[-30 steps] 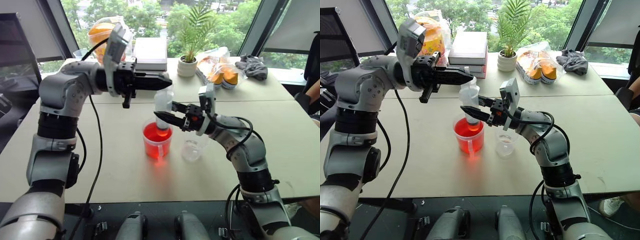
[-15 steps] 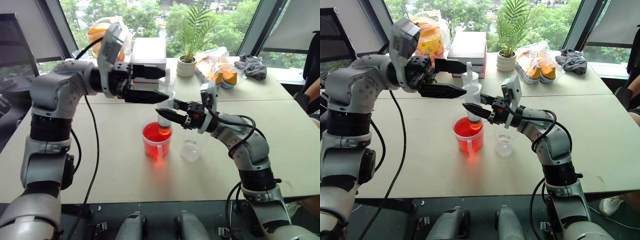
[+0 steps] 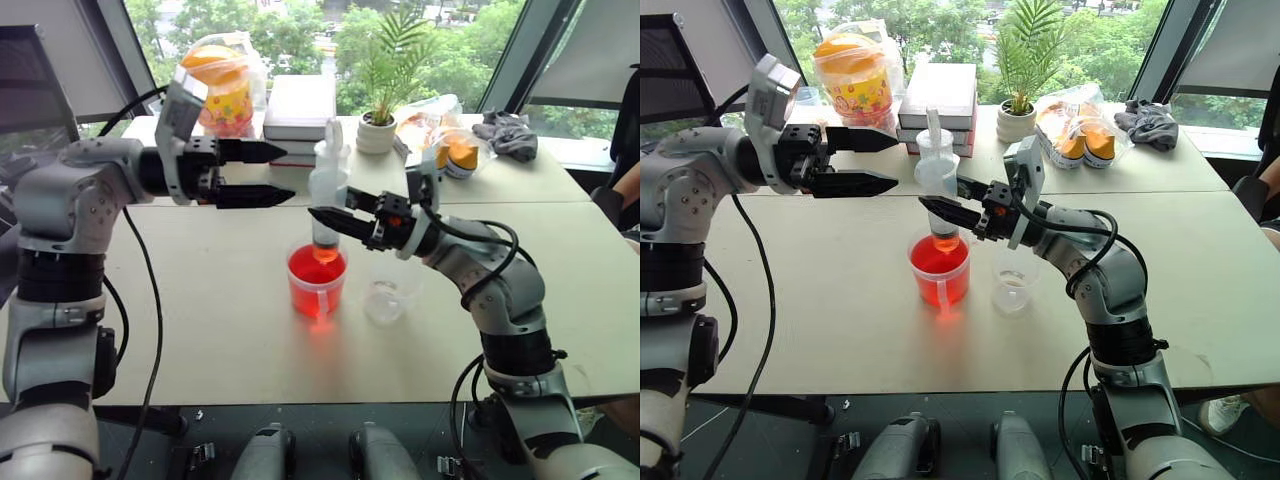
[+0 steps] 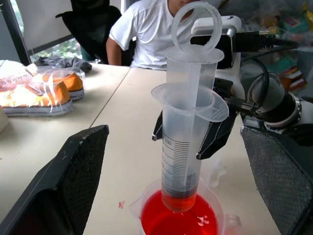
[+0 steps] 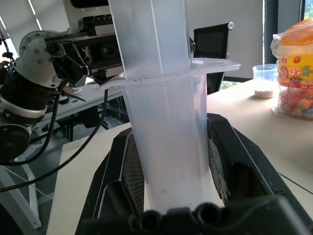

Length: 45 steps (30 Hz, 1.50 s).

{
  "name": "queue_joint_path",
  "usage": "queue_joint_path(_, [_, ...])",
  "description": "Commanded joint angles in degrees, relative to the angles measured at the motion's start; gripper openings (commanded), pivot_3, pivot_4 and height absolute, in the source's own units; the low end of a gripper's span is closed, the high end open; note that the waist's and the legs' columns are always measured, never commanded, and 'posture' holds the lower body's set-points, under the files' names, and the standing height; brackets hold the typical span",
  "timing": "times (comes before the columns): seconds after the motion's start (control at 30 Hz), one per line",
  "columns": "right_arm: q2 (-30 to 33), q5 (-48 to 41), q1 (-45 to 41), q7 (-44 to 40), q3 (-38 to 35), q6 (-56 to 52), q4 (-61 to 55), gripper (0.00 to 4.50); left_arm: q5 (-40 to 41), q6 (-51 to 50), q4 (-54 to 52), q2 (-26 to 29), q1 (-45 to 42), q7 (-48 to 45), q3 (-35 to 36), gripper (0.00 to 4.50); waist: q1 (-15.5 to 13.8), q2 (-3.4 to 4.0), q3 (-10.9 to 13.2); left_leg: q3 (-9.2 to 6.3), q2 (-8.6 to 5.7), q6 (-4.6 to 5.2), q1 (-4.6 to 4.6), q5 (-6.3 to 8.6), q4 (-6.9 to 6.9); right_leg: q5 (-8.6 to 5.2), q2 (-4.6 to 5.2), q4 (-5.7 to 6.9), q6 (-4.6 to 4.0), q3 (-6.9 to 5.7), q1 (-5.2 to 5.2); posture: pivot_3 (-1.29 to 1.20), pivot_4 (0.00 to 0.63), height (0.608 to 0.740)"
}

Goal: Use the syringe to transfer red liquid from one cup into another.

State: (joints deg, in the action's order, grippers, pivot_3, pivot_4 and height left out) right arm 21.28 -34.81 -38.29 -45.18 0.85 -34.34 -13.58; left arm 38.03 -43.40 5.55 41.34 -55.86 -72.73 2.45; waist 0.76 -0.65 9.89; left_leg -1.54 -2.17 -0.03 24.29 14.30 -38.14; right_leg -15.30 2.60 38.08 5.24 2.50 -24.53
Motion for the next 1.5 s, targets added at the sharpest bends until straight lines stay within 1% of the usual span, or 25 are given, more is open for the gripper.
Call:
queue_joint_path(0.03, [1.88, -5.59, -3.73, 2.27, -6.34, -2.44, -4.83, 1.47, -0.24, 1.93, 0.34, -0.99, -2.14, 0.21, 0.69, 4.45, -0.01, 0.00, 0.00, 0.00, 0.00, 0.00, 0.00, 0.00, 0.00, 0.00, 0.00, 0.00, 0.00, 0.00, 0.00, 0.00, 0.150, 0.740])
queue_joint_path(0.27, [9.11, -17.89, -5.76, 8.94, -17.95, -11.05, -8.73, 1.47, -1.54, 4.45, 3.46, -4.60, -4.08, -1.63, -1.41, 4.45, -0.06, -0.01, 0.00, 0.00, 0.00, 0.01, 0.03, 0.00, 0.01, 0.00, 0.03, -0.05, 0.00, 0.00, 0.00, 0.00, 0.150, 0.740])
queue_joint_path(0.33, [10.80, -19.90, -3.29, 10.59, -19.88, -12.53, -10.43, 1.47, -1.95, 5.31, 4.88, -6.05, -5.13, -2.42, -2.12, 4.45, -0.04, -0.01, 0.00, 0.00, 0.00, 0.01, 0.03, 0.01, 0.02, 0.00, 0.03, -0.05, 0.00, 0.00, 0.00, 0.00, 0.150, 0.740])
queue_joint_path(0.37, [11.21, -19.76, -0.34, 11.10, -20.21, -12.63, -11.71, 1.47, -2.41, 6.18, 5.85, -7.25, -6.01, -2.62, -2.64, 4.45, -0.07, -0.01, 0.00, -0.01, 0.01, 0.01, 0.03, 0.01, 0.02, 0.00, 0.03, -0.05, 0.00, 0.00, 0.00, 0.00, 0.150, 0.740])
queue_joint_path(0.43, [11.53, -19.07, 4.85, 11.54, -19.92, -11.95, -13.76, 1.47, -2.64, 6.95, 7.15, -9.34, -7.73, -2.97, -3.12, 4.45, -0.16, -0.06, -0.02, -0.02, 0.01, 0.01, 0.03, 0.01, 0.04, 0.00, 0.03, -0.10, 0.00, -0.02, 0.03, 0.00, 0.150, 0.740])
queue_joint_path(0.57, [11.12, -16.95, 11.14, 11.87, -18.33, -9.30, -14.94, 1.47, -3.88, 9.07, 10.56, -12.35, -11.36, -3.70, -4.09, 4.45, 0.08, -0.05, -0.01, 0.04, -0.01, 0.03, 0.07, 0.01, -0.02, 0.00, 0.03, -0.09, 0.00, 0.03, 0.04, 0.00, 0.150, 0.740])
queue_joint_path(0.77, [11.38, -13.04, 15.94, 11.18, -15.80, -5.29, -14.75, 1.47, -5.96, 11.68, 15.05, -17.06, -15.56, -4.17, -5.32, 4.45, 0.06, -0.05, -0.01, 0.03, 0.01, 0.03, 0.03, 0.00, -0.01, -0.01, -0.06, -0.05, 0.01, 0.01, 0.04, 0.00, 0.150, 0.740])
queue_joint_path(0.93, [11.66, -12.12, 17.35, 11.00, -14.86, -3.94, -15.12, 1.47, -8.90, 15.68, 20.42, -20.99, -18.42, -2.24, -5.48, 4.45, -0.03, -0.07, 0.00, 0.03, 0.00, 0.03, 0.04, 0.00, -0.02, -0.01, -0.06, -0.06, 0.02, 0.00, 0.04, 0.00, 0.150, 0.740])
queue_joint_path(1.13, [12.03, -11.93, 17.51, 11.07, -14.57, -3.59, -15.56, 1.47, -11.37, 19.66, 27.52, -24.07, -21.10, -2.24, -5.23, 4.45, -0.03, -0.07, 0.00, 0.03, 0.00, 0.04, 0.04, 0.00, -0.02, -0.01, -0.08, -0.06, 0.02, -0.01, 0.04, 0.00, 0.150, 0.740])
queue_joint_path(1.5, [13.66, -11.86, 16.53, 11.24, -13.46, -3.81, -17.30, 1.47, -14.88, 25.87, 37.15, -29.06, -24.62, -2.77, -5.12, 4.45, -0.15, -0.10, 0.02, 0.03, 0.00, 0.04, 0.05, 0.00, -0.02, -0.01, -0.08, -0.07, 0.03, -0.03, 0.04, 0.00, 0.150, 0.740])
